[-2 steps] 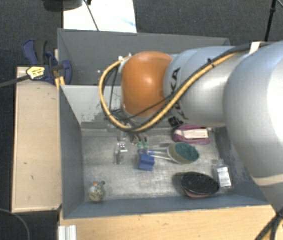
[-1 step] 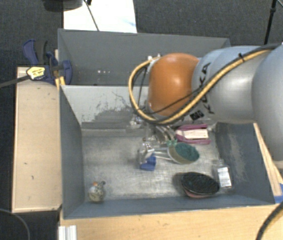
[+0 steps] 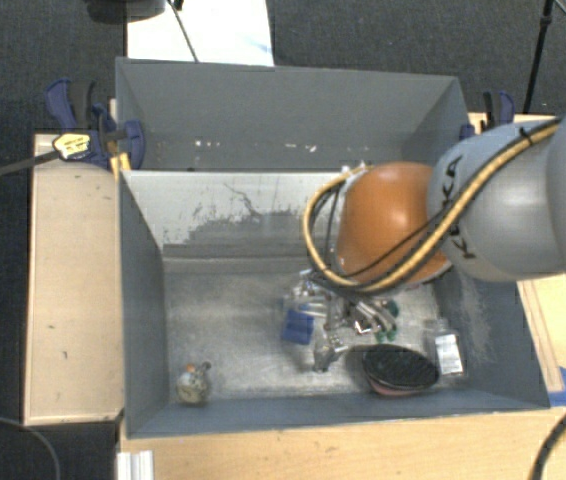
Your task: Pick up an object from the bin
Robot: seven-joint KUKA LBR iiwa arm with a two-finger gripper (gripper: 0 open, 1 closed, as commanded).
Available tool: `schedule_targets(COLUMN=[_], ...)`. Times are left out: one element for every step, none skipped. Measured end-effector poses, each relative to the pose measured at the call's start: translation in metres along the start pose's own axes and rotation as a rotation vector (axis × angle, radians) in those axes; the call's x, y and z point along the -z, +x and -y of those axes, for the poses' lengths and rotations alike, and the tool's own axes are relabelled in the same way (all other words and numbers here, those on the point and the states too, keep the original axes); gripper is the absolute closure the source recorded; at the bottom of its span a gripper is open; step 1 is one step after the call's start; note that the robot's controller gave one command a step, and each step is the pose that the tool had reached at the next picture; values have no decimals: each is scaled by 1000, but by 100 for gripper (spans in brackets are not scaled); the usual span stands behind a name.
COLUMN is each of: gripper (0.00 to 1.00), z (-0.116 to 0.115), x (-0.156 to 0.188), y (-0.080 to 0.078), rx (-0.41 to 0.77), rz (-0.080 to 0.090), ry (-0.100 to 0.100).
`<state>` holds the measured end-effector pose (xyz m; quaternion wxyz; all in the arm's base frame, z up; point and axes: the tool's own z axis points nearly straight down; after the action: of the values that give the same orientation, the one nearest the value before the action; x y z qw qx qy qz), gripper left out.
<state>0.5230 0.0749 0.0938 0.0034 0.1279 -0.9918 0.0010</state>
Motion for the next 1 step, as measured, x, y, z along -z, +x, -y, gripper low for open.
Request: schedule_targets(gripper=[100], z=[-3], x=[2], y=[-4], rx=[-3], rz=[8], ry=[-3])
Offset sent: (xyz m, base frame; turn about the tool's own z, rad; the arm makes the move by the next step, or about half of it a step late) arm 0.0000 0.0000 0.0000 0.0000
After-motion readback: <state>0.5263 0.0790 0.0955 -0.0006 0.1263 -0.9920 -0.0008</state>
